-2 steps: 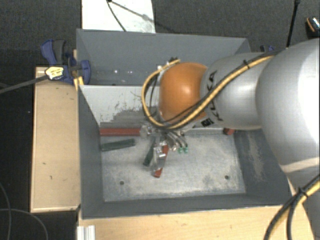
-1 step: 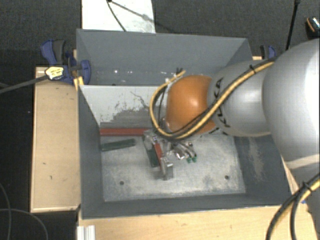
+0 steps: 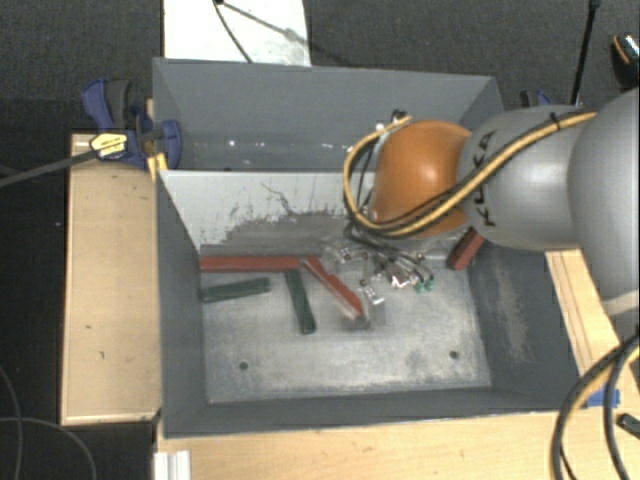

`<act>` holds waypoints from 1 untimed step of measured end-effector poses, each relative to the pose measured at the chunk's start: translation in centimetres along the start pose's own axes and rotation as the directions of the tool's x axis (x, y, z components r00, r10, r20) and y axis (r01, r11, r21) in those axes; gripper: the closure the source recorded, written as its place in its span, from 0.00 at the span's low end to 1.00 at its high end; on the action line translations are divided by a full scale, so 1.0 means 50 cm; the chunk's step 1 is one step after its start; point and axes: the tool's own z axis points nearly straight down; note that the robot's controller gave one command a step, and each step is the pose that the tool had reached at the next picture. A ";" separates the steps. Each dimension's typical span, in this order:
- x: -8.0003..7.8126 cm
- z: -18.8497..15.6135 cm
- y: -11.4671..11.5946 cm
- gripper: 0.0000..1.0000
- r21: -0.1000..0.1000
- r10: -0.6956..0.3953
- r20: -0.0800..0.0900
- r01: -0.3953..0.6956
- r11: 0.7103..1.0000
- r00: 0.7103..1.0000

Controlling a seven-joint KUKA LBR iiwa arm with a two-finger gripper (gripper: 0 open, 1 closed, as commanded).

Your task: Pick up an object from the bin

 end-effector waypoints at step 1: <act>-0.004 -0.002 0.009 1.00 -0.003 0.001 0.006 -0.001 1.000 1.000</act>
Offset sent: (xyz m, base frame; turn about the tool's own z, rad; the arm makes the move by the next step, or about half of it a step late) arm 0.0000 0.0000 0.0000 0.0000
